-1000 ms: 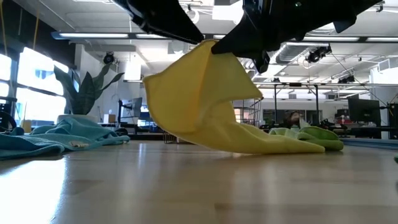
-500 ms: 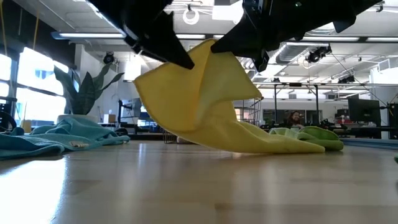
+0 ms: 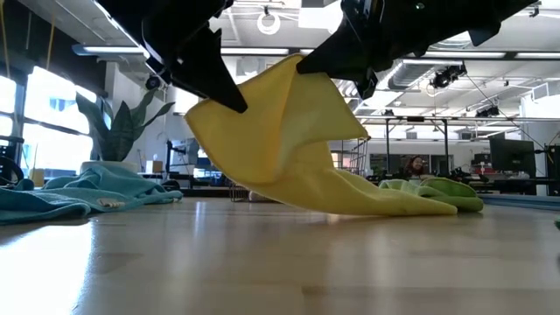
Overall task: Fold microfiber towels
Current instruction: Fold the yellow microfiber towel
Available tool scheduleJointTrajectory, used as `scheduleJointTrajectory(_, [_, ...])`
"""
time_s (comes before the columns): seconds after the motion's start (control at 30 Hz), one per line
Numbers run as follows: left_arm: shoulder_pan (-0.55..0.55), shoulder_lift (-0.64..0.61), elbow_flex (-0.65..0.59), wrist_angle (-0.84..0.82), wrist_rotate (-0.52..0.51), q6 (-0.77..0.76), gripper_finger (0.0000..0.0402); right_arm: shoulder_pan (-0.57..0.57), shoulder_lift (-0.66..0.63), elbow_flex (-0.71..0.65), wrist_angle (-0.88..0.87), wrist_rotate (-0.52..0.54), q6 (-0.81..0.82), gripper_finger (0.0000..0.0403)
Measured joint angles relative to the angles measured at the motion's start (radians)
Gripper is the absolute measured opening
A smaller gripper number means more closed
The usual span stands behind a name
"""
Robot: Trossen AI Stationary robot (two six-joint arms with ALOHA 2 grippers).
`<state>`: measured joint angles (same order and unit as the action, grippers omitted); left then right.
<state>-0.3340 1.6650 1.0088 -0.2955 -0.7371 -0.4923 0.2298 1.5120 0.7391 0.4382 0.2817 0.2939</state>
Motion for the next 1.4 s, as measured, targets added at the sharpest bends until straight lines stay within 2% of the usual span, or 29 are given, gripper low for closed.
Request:
scheduleJointTrajectory(0.17, [0.000, 0.000, 0.000, 0.009, 0.043, 0.056, 0.0011, 0.000, 0.000, 0.000, 0.008, 0.000, 0.000, 0.0000])
scheduleJointTrajectory(0.37, [0.000, -0.006, 0.000, 0.032, 0.146, 0.133, 0.0006, 0.000, 0.000, 0.000, 0.008, 0.000, -0.033, 0.0008])
scheduleJointTrajectory(0.47, [0.000, -0.027, 0.002, 0.044, 0.167, 0.162, 0.0003, 0.001, 0.000, 0.000, 0.008, 0.000, -0.041, 0.0040])
scheduleJointTrajectory(0.6, [0.000, -0.076, 0.001, 0.053, 0.186, 0.219, 0.0002, 0.002, -0.001, 0.000, -0.012, -0.036, -0.020, 0.0108])
scheduleJointTrajectory(0.73, [0.002, -0.120, 0.001, 0.057, 0.217, 0.260, 0.0001, 0.003, -0.001, 0.000, -0.111, -0.151, 0.076, 0.0167])
scheduleJointTrajectory(0.83, [0.007, -0.142, 0.001, 0.058, 0.236, 0.279, 0.0001, 0.015, -0.001, 0.000, -0.192, -0.141, 0.159, 0.0189])
scheduleJointTrajectory(0.97, [0.022, -0.148, 0.001, 0.060, 0.239, 0.287, 0.0000, 0.043, 0.021, 0.000, -0.211, -0.049, 0.178, 0.0194])
scheduleJointTrajectory(1.23, [0.046, -0.148, 0.001, 0.062, 0.239, 0.287, 0.0000, 0.061, 0.124, 0.000, -0.163, -0.044, 0.204, 0.0182])
scheduleJointTrajectory(1.4, [0.046, -0.148, 0.001, 0.059, 0.240, 0.287, 0.0000, 0.061, 0.142, 0.000, -0.135, -0.039, 0.204, 0.0174])
